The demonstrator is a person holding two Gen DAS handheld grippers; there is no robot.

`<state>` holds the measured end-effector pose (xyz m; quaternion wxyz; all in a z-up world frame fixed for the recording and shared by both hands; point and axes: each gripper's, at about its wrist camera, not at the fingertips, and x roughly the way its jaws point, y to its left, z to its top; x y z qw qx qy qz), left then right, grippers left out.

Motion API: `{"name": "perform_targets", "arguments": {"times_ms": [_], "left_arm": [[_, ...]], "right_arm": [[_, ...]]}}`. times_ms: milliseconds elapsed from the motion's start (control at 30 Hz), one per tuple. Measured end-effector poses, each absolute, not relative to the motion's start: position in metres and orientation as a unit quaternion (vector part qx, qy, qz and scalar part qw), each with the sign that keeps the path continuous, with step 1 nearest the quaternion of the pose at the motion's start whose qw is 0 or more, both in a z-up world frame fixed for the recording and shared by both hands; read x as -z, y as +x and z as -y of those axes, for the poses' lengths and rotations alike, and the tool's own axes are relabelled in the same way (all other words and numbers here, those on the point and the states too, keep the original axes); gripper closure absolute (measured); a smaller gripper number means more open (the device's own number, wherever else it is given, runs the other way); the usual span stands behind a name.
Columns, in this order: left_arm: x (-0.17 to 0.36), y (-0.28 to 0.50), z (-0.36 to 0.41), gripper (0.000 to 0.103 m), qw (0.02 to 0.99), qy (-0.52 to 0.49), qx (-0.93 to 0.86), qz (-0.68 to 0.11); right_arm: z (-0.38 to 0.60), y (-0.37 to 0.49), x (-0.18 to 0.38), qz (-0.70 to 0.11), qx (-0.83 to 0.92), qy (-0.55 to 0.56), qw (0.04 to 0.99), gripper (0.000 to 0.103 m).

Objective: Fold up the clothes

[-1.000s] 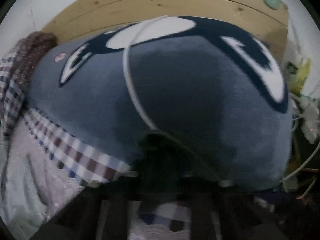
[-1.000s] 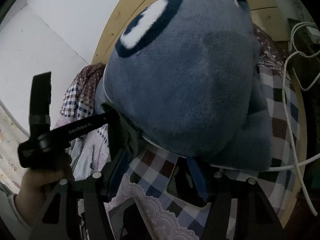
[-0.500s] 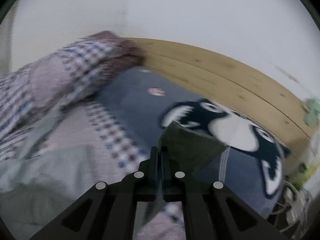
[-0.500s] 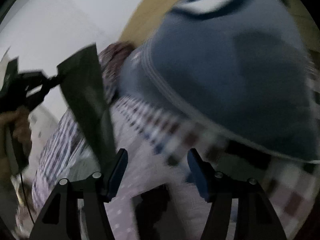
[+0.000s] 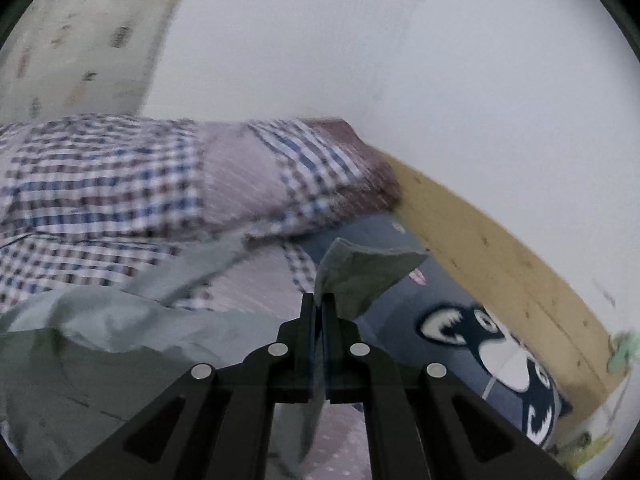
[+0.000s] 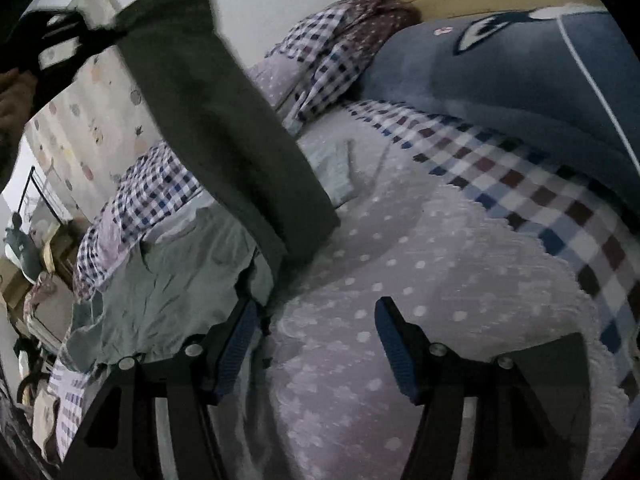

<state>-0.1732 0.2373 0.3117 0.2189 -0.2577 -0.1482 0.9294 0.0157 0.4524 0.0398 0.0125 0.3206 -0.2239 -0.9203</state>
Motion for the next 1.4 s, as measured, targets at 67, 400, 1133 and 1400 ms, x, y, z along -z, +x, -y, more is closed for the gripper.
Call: {"name": "perform_targets", "arguments": {"times_ms": [67, 400, 1133, 1400], "left_arm": [[-0.308, -0.166, -0.181, 0.102, 0.184, -0.239, -0.936, 0.179], [-0.096, -0.115, 0.077, 0.102, -0.041, -0.318, -0.899, 0.299], [0.004, -0.091, 0.119, 0.1, 0.077, -0.336, -0.846, 0.406], [0.002, -0.093, 0.109, 0.102, 0.075, -0.326, -0.86, 0.386]], "right_arm": [[-0.447, 0.012, -0.038, 0.217, 0.92, 0.326, 0.013, 0.037], [-0.424, -0.001, -0.03, 0.188, 0.917, 0.351, 0.012, 0.037], [-0.299, -0.083, 0.0, -0.158, 0.906, 0.391, 0.042, 0.049], [-0.311, -0.083, -0.024, -0.147, 0.926, 0.347, -0.031, 0.086]]}}
